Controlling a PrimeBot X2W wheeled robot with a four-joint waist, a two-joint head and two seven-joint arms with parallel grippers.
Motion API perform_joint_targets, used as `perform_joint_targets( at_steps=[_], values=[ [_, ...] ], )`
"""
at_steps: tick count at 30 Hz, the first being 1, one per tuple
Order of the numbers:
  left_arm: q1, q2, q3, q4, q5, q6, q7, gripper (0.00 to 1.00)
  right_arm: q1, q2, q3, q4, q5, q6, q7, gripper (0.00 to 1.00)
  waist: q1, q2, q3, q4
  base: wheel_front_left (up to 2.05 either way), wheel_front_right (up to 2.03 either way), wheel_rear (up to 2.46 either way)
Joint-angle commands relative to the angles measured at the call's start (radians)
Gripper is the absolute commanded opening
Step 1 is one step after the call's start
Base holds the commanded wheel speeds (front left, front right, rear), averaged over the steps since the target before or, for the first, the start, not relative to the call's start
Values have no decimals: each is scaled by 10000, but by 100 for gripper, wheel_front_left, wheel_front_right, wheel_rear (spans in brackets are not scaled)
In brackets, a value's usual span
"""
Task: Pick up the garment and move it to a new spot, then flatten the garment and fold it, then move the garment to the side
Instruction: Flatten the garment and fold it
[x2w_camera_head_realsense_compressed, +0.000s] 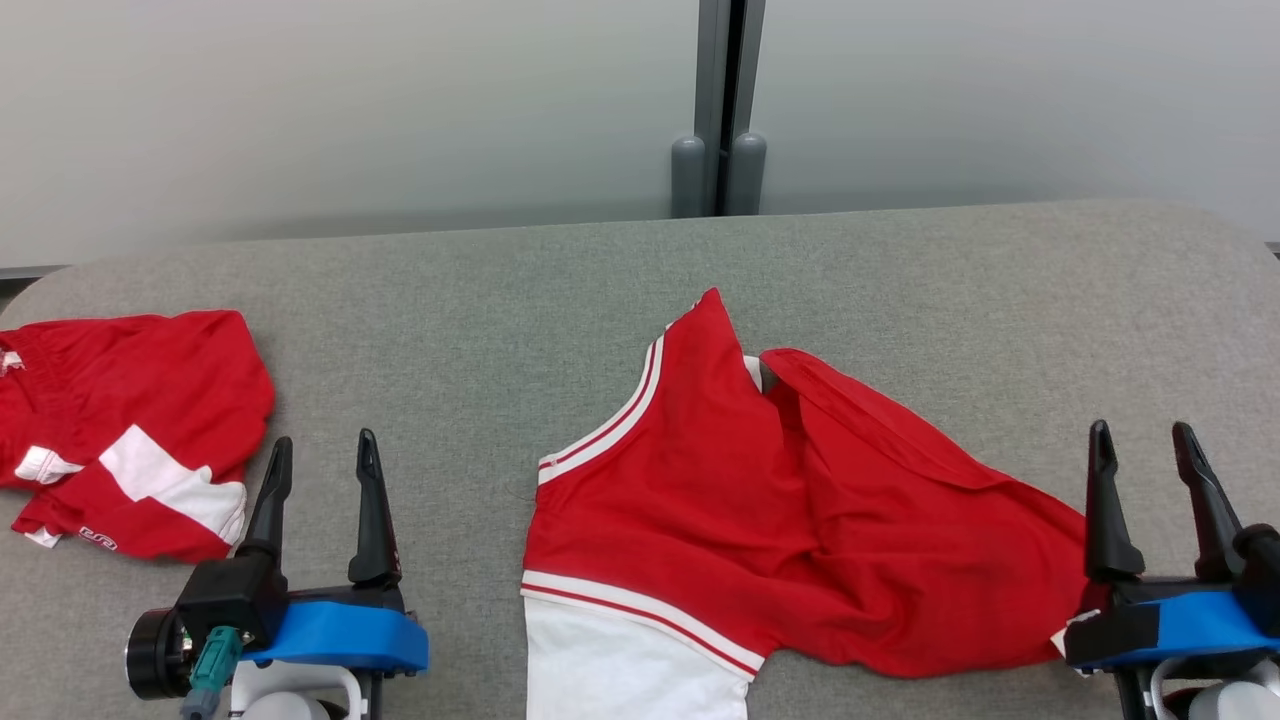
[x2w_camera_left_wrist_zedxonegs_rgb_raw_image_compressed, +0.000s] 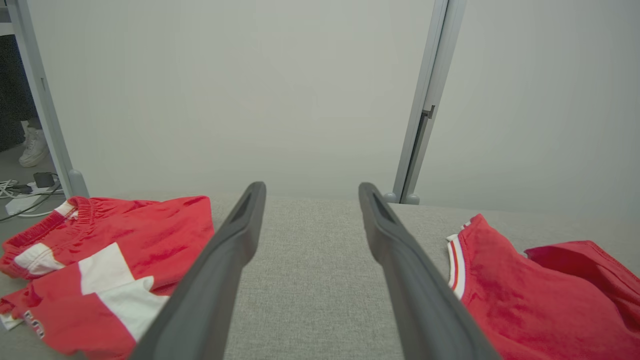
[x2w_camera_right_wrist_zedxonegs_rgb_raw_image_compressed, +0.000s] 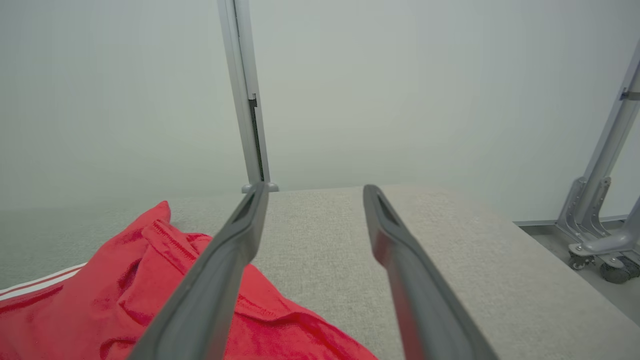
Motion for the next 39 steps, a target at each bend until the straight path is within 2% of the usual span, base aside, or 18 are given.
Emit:
perform_joint_targets(
  at_steps=[1,7,12,18,27,34,39],
  values=[
    [58,-9,73,14,85,-50,-27,100,-122,58,199,-371,-112,5,-66,100,0,0,-36,17,0,0,0],
    [142,-11,109,25,159,-109,-27,100,147,96,997,-1442,-353,5,-79,100,0,0,-115,100,0,0,0],
    [181,-11,106,36,198,-134,-27,100,371,92,1464,-1223,-275,5,-79,100,0,0,-155,153,0,0,0],
    [-32,34,12,68,381,-215,-27,100,383,93,1438,-938,-291,5,-80,100,0,0,-137,104,0,0,0],
    [-1814,239,-1013,737,861,-705,35,100,104,95,1474,-710,-355,5,-79,100,0,0,108,-121,0,0,0],
    [-3238,368,-1949,2004,768,-965,749,100,-74,92,1522,-585,-317,5,-71,100,0,0,515,-469,0,0,0],
    [-3636,597,-2608,3157,601,-1032,1291,100,-218,93,1519,-506,-273,5,-72,100,0,0,814,-731,0,0,0]
  ],
)
